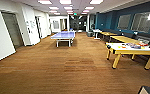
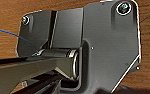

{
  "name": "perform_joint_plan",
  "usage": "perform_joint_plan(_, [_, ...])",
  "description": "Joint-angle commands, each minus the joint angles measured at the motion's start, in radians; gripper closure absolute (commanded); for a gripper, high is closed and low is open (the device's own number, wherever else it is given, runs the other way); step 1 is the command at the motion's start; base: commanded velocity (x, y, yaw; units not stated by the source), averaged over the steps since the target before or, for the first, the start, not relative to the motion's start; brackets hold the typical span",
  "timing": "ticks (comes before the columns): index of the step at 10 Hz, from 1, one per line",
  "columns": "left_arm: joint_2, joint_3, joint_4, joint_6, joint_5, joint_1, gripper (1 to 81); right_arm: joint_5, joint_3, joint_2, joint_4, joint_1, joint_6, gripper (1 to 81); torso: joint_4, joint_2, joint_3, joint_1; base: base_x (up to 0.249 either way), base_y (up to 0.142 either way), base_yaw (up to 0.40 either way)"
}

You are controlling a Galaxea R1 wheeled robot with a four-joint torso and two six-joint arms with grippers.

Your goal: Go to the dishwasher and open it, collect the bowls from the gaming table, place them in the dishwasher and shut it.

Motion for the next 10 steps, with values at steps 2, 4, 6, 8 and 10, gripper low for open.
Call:
perform_joint_plan(2, [0.004,0.008,-0.007,-0.001,0.051,-0.052,1.0,-0.050,-0.004,-0.003,0.005,0.056,-0.002,1.0,0.000,0.000,0.000,0.000,0.194,0.000,0.000])
perform_joint_plan(4, [0.004,0.005,-0.007,-0.001,0.049,-0.052,1.0,-0.050,-0.004,-0.005,0.005,0.054,-0.002,1.0,0.000,0.000,0.000,0.000,0.195,0.000,0.000])
perform_joint_plan(6, [0.006,0.008,-0.007,-0.001,0.050,-0.052,1.0,-0.050,-0.006,-0.005,0.005,0.054,-0.002,1.0,0.000,0.000,0.000,0.000,0.195,0.000,0.000])
perform_joint_plan(8, [0.009,0.008,-0.007,-0.001,0.051,-0.051,1.0,-0.050,-0.003,-0.003,0.005,0.054,-0.002,1.0,0.000,0.000,0.000,0.000,0.195,0.000,0.000])
perform_joint_plan(10, [0.009,0.008,-0.005,-0.001,0.049,-0.052,1.0,-0.050,-0.001,0.003,0.003,0.051,-0.002,1.0,0.000,0.000,0.000,0.000,0.195,0.000,0.000])
